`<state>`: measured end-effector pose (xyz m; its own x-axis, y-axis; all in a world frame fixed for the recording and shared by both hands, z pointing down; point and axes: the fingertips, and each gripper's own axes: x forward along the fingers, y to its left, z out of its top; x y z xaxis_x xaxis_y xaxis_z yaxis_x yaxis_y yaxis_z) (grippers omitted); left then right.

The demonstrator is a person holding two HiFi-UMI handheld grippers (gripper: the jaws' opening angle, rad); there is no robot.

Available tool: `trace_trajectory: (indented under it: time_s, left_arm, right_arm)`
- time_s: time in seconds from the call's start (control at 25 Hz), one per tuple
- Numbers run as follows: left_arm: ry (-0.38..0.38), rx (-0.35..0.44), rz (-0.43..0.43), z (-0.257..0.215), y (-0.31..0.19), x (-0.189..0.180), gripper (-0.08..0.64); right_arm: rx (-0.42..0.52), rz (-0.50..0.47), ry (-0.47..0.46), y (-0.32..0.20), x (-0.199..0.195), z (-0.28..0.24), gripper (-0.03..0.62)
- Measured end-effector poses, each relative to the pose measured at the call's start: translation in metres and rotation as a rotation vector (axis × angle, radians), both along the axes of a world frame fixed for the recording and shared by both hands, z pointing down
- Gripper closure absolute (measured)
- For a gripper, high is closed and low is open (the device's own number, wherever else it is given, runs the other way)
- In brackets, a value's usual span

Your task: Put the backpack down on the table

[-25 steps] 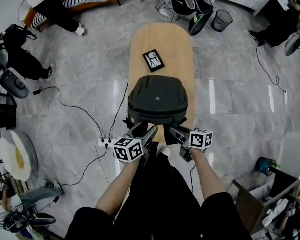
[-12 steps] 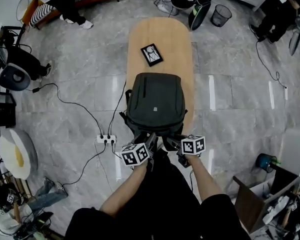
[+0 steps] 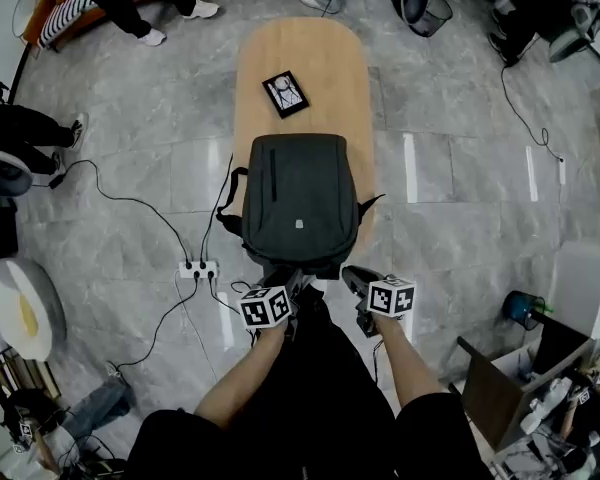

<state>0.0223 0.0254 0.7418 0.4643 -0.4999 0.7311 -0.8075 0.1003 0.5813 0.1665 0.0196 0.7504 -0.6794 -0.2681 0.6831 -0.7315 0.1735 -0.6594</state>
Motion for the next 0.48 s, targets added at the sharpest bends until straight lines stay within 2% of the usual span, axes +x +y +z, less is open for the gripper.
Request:
trace_trajectory:
  time_s: [0.12, 0.32, 0.48]
  left_arm:
    - [-0.012, -0.015, 0.022, 0.019, 0.003, 0.004, 0.388]
    - [-0.040, -0.065, 0.079, 0.054, 0.002, 0.005, 0.393]
    - [-0.048, -0.093, 0.092, 0.078, -0.006, 0.007, 0.394]
  right_arm:
    - [0.006, 0.037, 0.003, 0.006, 0.007, -0.004, 0.554]
    - [0.015, 0.039, -0.026, 0.028, 0.007, -0.014, 0.560]
    - [0.012, 0.037, -0.033, 0.041, 0.007, -0.015, 0.561]
